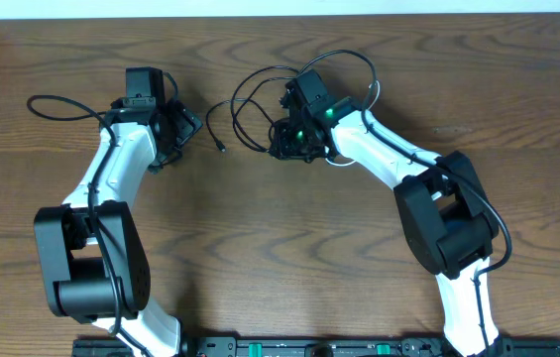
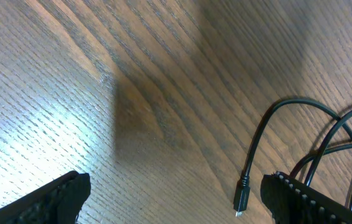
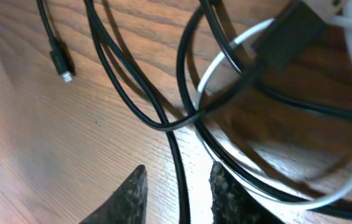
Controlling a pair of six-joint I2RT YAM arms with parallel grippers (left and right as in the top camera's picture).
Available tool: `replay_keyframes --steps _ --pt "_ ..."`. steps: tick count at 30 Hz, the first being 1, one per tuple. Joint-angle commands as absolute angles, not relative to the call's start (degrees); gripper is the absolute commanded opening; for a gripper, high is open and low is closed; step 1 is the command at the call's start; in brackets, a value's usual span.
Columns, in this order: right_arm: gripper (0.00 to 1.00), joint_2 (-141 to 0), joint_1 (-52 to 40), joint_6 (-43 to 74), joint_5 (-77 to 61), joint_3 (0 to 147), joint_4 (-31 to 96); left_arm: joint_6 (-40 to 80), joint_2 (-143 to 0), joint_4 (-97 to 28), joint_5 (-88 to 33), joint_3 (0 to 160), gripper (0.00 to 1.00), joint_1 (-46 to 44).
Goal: Untangle cables
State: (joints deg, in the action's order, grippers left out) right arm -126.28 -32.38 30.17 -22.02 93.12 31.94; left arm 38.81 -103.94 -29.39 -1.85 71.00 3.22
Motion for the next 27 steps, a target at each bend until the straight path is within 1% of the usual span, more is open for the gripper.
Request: replay_keyframes --steps 1,7,10,14,18,22,27 --pt "0.24 -126.1 -32.2 30.6 -20.9 93.1 32.4 38.9 -103.5 -29.5 -2.2 71.6 0.93 3.3" --pt "0.11 -126.1 -32.1 30.6 -22.3 93.5 32.4 38.9 -103.5 -29.5 -2.2 71.6 0.93 3.3" --pt "0.02 -125.9 -31.9 30.6 -22.9 94.1 32.4 38.9 -103.5 -29.5 -2.2 71.6 0.93 3.3" --pt "0.02 -123.9 -31.2 29.7 -22.9 94.5 32.4 38.9 -103.5 -29.6 -2.2 71.6 0.93 3.3" --pt "0.01 -118.8 -30.0 26.4 -22.6 95.9 32.4 38.9 -103.5 -29.6 -2.5 71.6 0.93 3.3" --pt "0.01 -110.8 -28.1 25.1 -22.7 97.6 31.1 38.9 -103.5 -29.5 -3.9 71.6 0.93 3.3" --pt "0.01 -99.3 -25.5 24.7 -22.7 97.8 24.8 38.3 -103.5 -29.5 -7.7 71.6 0.93 3.3"
